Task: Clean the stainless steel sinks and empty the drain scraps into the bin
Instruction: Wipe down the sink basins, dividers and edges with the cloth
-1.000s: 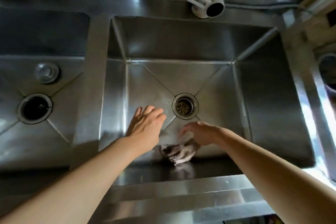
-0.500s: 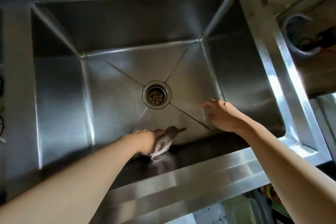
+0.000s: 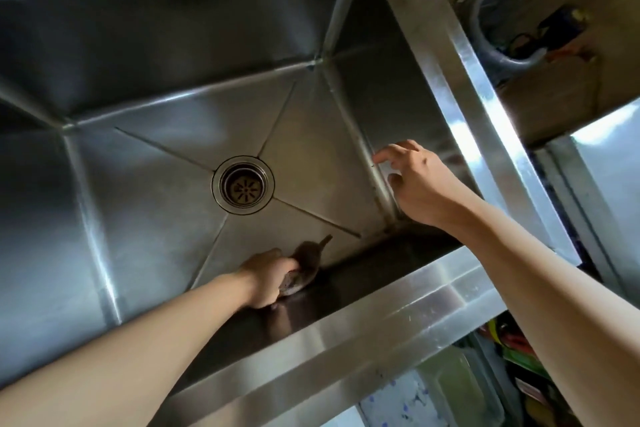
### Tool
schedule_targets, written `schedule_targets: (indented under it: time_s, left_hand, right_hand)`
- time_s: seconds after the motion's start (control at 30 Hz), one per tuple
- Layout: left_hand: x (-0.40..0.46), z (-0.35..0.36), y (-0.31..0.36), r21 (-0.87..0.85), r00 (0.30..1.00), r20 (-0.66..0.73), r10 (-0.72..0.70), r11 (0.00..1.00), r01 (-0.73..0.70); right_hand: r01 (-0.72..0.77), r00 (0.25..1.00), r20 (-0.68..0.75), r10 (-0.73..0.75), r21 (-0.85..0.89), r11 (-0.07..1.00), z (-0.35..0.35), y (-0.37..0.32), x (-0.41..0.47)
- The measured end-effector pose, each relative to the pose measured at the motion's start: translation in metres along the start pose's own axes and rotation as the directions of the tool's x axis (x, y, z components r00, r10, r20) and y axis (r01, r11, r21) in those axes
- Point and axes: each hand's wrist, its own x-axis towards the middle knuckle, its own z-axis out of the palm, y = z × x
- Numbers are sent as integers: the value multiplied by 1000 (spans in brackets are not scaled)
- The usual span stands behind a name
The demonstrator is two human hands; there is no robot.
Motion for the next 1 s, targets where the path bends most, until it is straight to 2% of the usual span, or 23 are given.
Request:
schedule_targets:
  time_s: [0.13, 0.2, 0.33, 0.43, 0.53, 0.6, 0.77, 0.9, 1.0]
  left_hand:
    - [20, -9, 26, 33, 999, 9, 47, 998, -47]
    - [29, -13, 38, 66, 999, -10, 49, 997, -48]
    - [43, -14, 53, 80, 997, -35, 69, 995, -66]
    - [53, -17, 72, 41, 995, -81, 63, 997, -60]
    - [74, -18, 91, 68, 988, -103, 119, 991, -112]
    - [87, -19, 102, 140, 977, -155, 145, 982, -123]
    - [105, -30, 128, 50, 958, -227, 176, 984, -169]
    - [114, -39, 145, 75, 936, -276, 218, 976, -205]
    - [114, -43, 149, 320, 943, -196, 270, 926, -199]
  right_hand:
    - [-48, 998, 45, 50, -48, 998, -5, 8, -11]
    - [-57, 998, 10, 57, -59, 997, -8, 12, -16]
    - [-33, 979, -204, 6, -129, 991, -20, 16, -24]
    - [-4, 908, -413, -71, -177, 984, -34, 19, -28]
    - [-84, 856, -514, -53, -241, 967, -46, 30, -22]
    - [-123, 865, -502, -20, -250, 960, -50, 39, -16]
    - [-99, 941, -337, 1, -273, 957, -48, 55, -4]
    - [-61, 943, -331, -37, -282, 958, -50, 63, 8]
    - [-55, 931, -360, -59, -299, 953, -46, 68, 18]
